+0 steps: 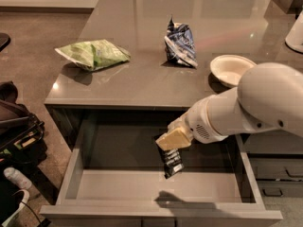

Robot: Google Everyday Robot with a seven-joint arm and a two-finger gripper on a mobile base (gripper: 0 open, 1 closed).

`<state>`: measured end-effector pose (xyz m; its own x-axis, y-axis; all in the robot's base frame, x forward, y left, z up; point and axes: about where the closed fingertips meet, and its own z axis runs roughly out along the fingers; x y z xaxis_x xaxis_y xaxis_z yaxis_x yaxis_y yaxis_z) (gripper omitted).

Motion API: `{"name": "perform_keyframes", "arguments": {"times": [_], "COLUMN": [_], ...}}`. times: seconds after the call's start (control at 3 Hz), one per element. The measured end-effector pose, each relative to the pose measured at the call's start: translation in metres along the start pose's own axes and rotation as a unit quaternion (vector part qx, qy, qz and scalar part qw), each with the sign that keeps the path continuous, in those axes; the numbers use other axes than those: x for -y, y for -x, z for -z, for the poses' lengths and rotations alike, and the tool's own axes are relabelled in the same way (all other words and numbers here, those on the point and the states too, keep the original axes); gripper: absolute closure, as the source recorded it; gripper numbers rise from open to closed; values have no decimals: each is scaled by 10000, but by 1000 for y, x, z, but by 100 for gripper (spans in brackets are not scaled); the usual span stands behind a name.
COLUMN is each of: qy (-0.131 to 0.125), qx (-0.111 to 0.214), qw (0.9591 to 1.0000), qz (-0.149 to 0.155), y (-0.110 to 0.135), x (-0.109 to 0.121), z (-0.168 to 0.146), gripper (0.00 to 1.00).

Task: Place rxbar chocolate into top drawer

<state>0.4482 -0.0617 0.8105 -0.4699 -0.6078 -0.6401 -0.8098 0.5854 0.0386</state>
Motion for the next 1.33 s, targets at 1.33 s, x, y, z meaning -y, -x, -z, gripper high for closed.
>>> {"name": "perform_keyframes", "arguments": {"times": [1.33], "qy": [32], "qx": [69], "qw": [9996], "qz": [-273], "y": [-69], "x": [49], "z": [-86], "gripper": [82]}}
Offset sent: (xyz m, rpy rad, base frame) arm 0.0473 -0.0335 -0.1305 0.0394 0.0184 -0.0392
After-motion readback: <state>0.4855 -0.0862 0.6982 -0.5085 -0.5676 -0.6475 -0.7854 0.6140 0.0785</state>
